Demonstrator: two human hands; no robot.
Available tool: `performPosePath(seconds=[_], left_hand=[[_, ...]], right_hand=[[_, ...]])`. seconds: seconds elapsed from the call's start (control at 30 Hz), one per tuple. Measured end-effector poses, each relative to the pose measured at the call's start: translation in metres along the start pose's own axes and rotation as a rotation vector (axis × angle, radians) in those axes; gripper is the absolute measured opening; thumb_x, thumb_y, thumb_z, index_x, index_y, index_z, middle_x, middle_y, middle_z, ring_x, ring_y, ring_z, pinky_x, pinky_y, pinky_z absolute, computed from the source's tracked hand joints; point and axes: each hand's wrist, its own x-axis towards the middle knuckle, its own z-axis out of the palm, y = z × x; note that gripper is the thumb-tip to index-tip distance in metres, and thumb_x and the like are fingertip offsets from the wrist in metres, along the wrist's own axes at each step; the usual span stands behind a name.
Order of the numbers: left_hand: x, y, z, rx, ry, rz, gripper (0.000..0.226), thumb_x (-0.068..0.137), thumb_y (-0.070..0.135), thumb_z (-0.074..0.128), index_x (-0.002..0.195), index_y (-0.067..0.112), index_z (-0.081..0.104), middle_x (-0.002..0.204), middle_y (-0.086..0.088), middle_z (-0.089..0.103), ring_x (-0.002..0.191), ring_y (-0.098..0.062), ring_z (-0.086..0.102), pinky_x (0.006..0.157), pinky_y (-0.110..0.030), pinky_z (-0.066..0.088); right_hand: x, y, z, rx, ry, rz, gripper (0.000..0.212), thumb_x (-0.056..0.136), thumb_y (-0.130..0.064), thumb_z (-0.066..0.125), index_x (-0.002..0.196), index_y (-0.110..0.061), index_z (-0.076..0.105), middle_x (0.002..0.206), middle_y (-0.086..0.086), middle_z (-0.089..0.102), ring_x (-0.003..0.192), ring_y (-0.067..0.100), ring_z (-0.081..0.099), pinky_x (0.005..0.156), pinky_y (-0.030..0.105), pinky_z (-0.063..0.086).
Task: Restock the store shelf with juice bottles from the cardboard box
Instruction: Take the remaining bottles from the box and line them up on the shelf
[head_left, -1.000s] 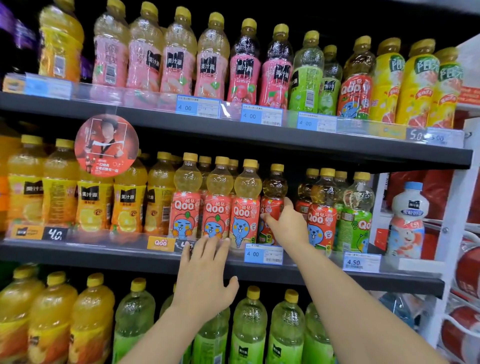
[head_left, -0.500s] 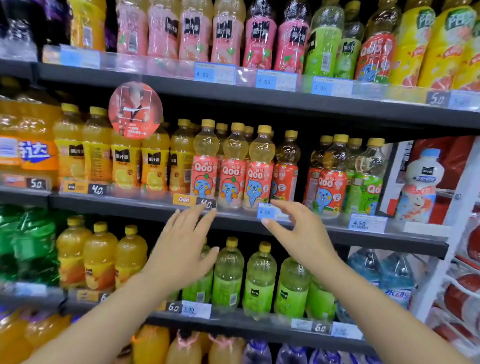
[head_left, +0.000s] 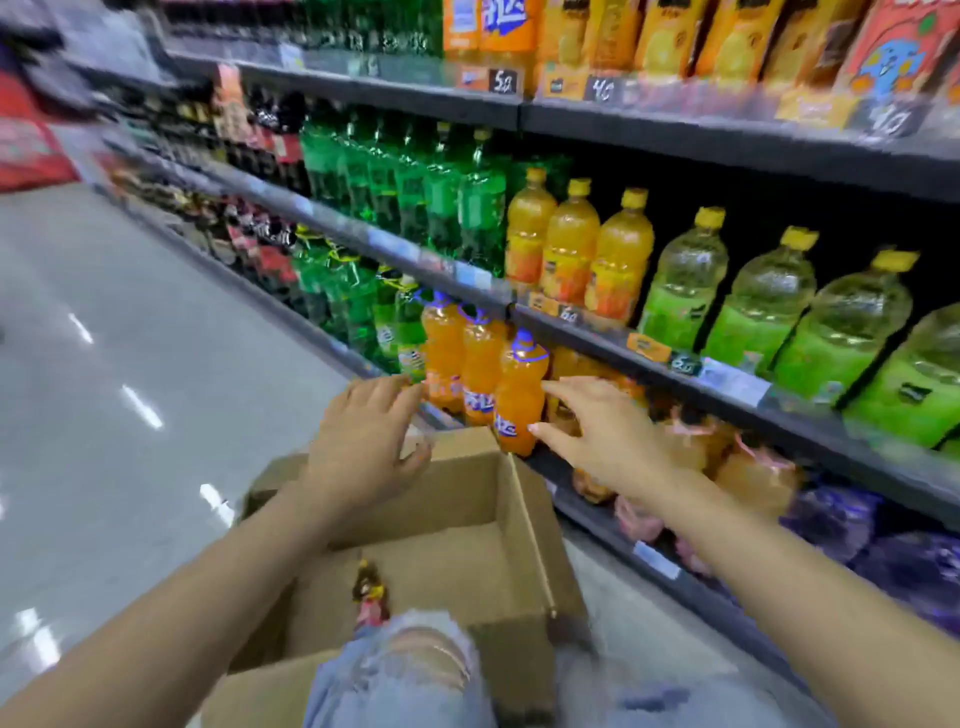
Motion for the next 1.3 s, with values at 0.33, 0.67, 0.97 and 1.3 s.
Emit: performPosePath(seconds=[0.33, 0.67, 0.97, 1.3], left_hand=[[-0.131, -0.106, 0.118, 0.007, -0.49, -0.401, 0.068, 0.087, 0.054, 0.044, 0.143, 0.016, 0.036, 0.137, -0.005, 0.048, 0.126, -0.026, 0.044, 0.105, -0.039, 0.035], [-0.139, -0.119, 0.271, -0.156, -0.903, -0.62, 0.069, 0.086, 0.057, 0.049, 0.14, 0.017, 0.036, 0.141, -0.008, 0.044, 0.128, -0.027, 0.041, 0.103, -0.043, 0.037], [-0.141, -0.093, 0.394, -0.34, -1.101, -0.869, 0.082, 0.081, 0.05, 0.061, 0.142, 0.007, 0.026, 0.135, -0.016, 0.045, 0.12, -0.032, 0.048, 0.097, -0.042, 0.043], [-0.164, -0.087, 0.426, -0.475, -0.982, -1.106, 0.116, 0.081, 0.03, 0.07, 0.145, 0.025, -0.026, 0.132, -0.022, 0.04, 0.113, -0.037, 0.052, 0.095, -0.045, 0.046]], right_hand=[[0.017, -0.058, 0.198, -0.125, -0.449, -0.017, 0.067, 0.091, -0.057, 0.044, 0.147, -0.021, 0.032, 0.148, 0.005, 0.039, 0.137, 0.024, 0.034, 0.11, 0.036, 0.028], [0.034, -0.009, 0.306, -0.234, -0.717, 0.101, 0.067, 0.091, -0.059, 0.041, 0.143, -0.016, 0.036, 0.143, 0.007, 0.044, 0.132, 0.024, 0.04, 0.105, 0.034, 0.035], [0.023, 0.027, 0.366, -0.131, -0.766, 0.176, 0.078, 0.086, -0.068, 0.04, 0.146, -0.019, 0.031, 0.149, 0.003, 0.038, 0.137, 0.022, 0.033, 0.108, 0.036, 0.033], [0.012, 0.04, 0.384, -0.088, -0.781, 0.215, 0.075, 0.087, -0.066, 0.041, 0.146, -0.021, 0.033, 0.148, 0.002, 0.039, 0.136, 0.023, 0.034, 0.107, 0.038, 0.037]])
